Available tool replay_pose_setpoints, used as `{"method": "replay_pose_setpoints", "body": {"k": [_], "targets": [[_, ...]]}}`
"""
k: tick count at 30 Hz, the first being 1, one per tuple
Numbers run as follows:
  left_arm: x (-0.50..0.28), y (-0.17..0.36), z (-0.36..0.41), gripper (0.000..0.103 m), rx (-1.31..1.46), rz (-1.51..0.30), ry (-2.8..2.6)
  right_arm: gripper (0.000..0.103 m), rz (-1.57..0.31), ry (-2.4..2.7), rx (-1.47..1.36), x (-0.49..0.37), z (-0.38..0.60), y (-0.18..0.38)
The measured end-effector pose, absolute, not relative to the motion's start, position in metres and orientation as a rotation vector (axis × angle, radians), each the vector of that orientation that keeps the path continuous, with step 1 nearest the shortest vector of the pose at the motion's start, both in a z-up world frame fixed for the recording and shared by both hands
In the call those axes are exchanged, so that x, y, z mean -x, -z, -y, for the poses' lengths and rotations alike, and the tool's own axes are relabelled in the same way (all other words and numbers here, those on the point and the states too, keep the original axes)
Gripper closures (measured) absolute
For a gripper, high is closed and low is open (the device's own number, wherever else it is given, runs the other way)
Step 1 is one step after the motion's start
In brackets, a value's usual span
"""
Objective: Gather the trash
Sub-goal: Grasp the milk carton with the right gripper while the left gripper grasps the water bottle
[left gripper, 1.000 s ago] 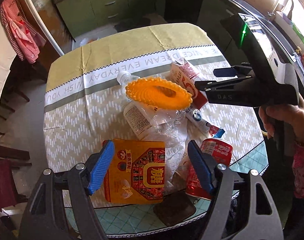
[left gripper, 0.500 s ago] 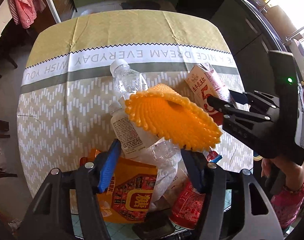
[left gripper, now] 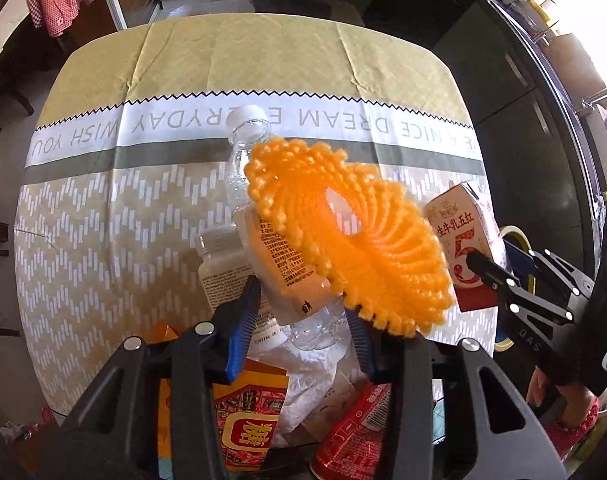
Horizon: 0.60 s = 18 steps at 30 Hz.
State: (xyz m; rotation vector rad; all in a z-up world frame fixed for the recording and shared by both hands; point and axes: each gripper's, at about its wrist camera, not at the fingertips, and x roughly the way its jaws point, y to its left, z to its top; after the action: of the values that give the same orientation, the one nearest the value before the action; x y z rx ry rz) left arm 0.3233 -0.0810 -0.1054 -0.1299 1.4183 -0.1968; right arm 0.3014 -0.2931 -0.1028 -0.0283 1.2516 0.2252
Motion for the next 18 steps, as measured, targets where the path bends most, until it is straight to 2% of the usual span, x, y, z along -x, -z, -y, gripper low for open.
{"method": "replay_pose_setpoints", "body": {"k": [3, 7, 10, 18], "targets": [[-0.333, 0.105, 0.076, 0.061, 0.145, -1.404, 0.174, 0.066, -1.249, -0.233, 0.023, -0.299, 0.293, 0.103], [-0.348, 0.107, 0.068, 0.049, 0.161, -1.377, 0.141, 0.066, -1.249, -0.239, 0.024, -0.298, 0.292, 0.102], [-0.358, 0.111, 0.063, 0.045, 0.179, -1.383, 0.138, 0.066, -1.251, -0.240, 0.025, -0.299, 0.291, 0.102], [-0.371, 0.126, 0.056, 0.046, 0.293, -1.434, 0.181, 0.066, -1.253, -0.232, 0.030, -0.299, 0.292, 0.102]]}}
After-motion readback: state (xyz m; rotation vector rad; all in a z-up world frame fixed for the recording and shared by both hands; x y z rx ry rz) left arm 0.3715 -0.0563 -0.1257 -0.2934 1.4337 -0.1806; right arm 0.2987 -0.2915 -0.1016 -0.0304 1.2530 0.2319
